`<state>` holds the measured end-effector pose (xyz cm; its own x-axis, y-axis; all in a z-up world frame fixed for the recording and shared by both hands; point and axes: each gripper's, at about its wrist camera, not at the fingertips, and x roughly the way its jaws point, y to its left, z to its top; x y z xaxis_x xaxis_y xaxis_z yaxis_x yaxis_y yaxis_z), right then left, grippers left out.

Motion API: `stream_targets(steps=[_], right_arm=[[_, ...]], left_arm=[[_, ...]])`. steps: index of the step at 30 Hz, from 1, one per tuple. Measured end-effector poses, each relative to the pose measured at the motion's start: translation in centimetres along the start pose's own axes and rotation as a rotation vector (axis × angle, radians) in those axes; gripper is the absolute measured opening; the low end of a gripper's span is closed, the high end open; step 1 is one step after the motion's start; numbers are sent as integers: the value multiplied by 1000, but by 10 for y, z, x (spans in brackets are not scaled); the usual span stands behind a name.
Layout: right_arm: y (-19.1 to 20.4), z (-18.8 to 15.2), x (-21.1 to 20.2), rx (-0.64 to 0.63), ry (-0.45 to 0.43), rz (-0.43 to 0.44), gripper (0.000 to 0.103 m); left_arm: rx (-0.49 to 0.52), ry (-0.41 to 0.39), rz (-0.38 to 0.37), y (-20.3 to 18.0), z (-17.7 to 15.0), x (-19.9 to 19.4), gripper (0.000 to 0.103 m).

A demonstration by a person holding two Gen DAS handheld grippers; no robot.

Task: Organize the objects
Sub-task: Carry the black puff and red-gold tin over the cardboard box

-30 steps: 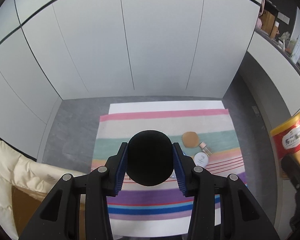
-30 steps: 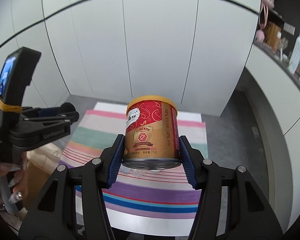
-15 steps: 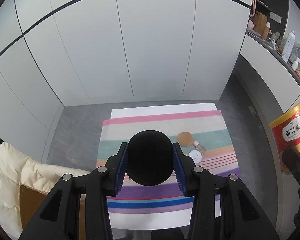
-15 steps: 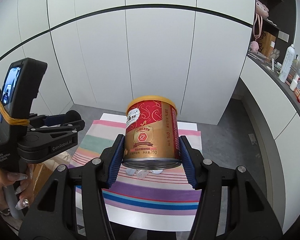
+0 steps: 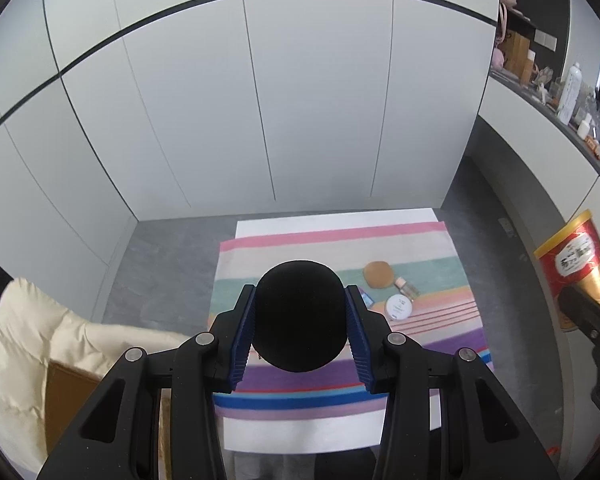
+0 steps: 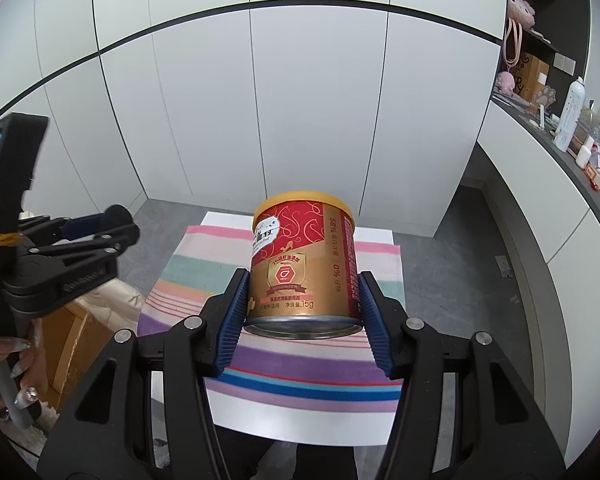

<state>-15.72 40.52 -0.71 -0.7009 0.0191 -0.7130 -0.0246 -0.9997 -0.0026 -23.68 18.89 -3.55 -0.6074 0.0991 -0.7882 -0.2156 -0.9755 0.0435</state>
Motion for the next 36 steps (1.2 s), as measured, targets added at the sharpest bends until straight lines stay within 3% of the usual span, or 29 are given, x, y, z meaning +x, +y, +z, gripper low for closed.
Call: stream_targets(steps=[7, 10, 16, 21, 28, 36], right_arm=[[-8, -27, -15, 15, 14, 9, 56], [-5, -48, -25, 23, 21, 20, 56], [2, -85, -46, 66, 40, 72, 56], [13, -118, -70, 58, 26, 53, 56], [25, -158, -90, 60, 58, 70, 56], [25, -200, -115, 70, 108, 98, 56]], left_arm=[[-2, -6, -11, 6, -32, -29, 44], [49, -32, 41, 0, -48, -44, 44], [68, -53, -1, -9, -75, -70, 44], [55, -82, 2, -5, -100, -88, 44], [41, -19, -50, 1, -142, -100, 44], [103, -45, -46, -16, -178, -121, 44]])
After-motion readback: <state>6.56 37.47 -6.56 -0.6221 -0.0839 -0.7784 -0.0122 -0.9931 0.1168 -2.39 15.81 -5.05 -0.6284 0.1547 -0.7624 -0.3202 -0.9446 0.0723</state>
